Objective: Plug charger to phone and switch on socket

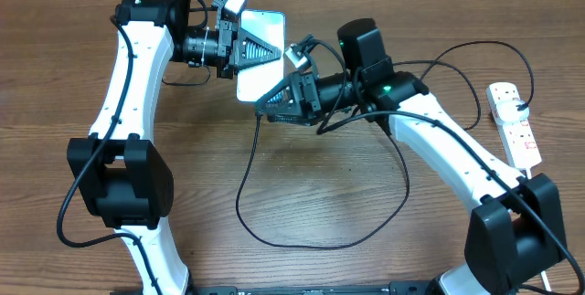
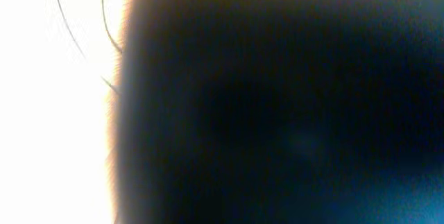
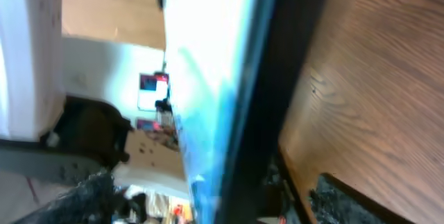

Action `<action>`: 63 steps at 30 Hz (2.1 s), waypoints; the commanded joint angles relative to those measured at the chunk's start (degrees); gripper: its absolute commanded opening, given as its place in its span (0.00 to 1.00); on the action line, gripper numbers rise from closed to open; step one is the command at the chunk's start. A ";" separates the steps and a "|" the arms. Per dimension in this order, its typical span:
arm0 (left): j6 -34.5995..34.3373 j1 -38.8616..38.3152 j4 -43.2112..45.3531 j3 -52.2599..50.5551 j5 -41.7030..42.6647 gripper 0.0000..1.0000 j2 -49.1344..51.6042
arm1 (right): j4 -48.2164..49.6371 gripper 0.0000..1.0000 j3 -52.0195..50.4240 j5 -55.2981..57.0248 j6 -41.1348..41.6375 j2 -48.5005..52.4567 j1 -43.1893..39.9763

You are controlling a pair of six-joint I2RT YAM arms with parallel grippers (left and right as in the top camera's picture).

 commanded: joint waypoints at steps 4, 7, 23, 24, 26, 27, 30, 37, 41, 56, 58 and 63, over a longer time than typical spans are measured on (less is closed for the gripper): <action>-2.86 -0.02 0.00 0.26 2.12 0.04 -0.87 | 3.19 0.36 1.40 -1.14 -1.42 -1.95 2.27; -3.30 -0.02 -0.11 0.26 2.23 0.04 -0.87 | 4.63 0.28 1.40 -0.96 -0.81 -1.97 2.23; -7.34 -0.04 -1.36 0.26 2.71 0.04 -0.87 | 9.53 0.04 1.40 -0.96 1.49 -1.95 2.23; -7.32 -0.02 -1.36 0.26 2.69 0.04 -0.87 | 10.56 0.04 1.40 -0.96 2.10 -1.95 2.23; -7.28 -0.04 -1.36 0.26 2.45 0.04 -0.87 | 12.52 0.04 1.40 -0.92 2.93 -1.95 2.23; -7.02 -0.04 -1.36 0.26 2.38 0.04 -0.87 | 13.35 0.04 1.40 -0.74 3.56 -1.95 2.23; -5.79 -0.26 -1.38 0.26 2.21 0.04 -0.87 | 14.01 0.04 1.40 1.40 4.85 -1.95 2.03; -3.98 -2.05 -1.62 0.26 2.03 0.04 -0.87 | 15.76 0.04 1.40 7.65 7.87 -1.95 1.95; -3.63 -2.32 -1.81 0.26 2.03 0.04 -0.87 | 19.45 0.04 1.40 8.37 10.71 -1.95 1.49; -2.56 -2.29 -3.17 0.26 -0.61 0.04 -0.87 | 21.07 1.00 1.40 3.69 4.66 -1.95 -0.24; -2.56 -2.27 -3.08 0.26 -1.05 0.04 -0.87 | 20.46 1.00 1.40 3.63 3.80 -1.95 -0.52; -2.56 -2.27 -3.10 0.26 -1.03 0.04 -0.87 | 20.41 1.00 1.40 3.58 3.87 -1.95 -1.60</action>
